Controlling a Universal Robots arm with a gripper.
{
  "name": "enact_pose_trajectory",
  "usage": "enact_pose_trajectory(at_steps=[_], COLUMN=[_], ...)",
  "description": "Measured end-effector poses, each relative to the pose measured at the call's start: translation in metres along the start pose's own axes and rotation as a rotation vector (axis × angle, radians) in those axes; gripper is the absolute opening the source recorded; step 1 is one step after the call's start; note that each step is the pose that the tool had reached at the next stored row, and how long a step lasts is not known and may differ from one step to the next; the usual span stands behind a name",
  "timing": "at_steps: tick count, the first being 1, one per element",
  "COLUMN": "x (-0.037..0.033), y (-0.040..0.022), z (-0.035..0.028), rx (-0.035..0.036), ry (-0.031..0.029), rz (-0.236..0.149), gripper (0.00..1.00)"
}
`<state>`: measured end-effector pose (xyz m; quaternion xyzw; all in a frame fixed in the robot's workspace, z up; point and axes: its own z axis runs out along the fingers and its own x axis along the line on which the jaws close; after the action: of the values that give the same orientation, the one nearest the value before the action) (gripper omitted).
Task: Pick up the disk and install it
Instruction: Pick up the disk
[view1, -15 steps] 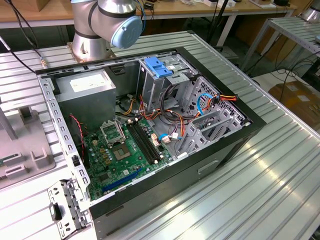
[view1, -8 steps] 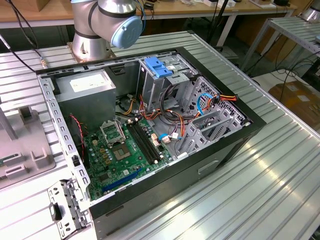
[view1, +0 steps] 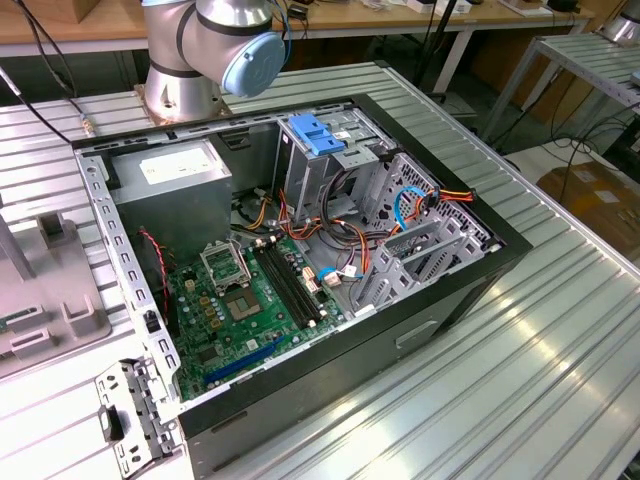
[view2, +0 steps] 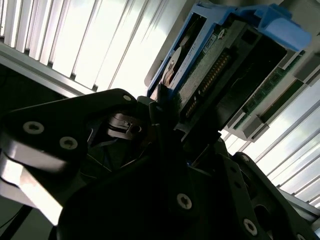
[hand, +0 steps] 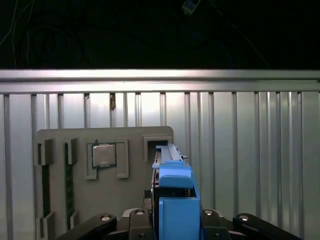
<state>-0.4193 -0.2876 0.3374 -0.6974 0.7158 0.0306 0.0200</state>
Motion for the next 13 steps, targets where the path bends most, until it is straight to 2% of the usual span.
enact_pose_trajectory(at_steps=[13], x=[-0.0005], y=[0.0001], z=[-0.0072], rx=[0.0001], ry=[-0.0001], rz=[0.0], gripper=[0.36])
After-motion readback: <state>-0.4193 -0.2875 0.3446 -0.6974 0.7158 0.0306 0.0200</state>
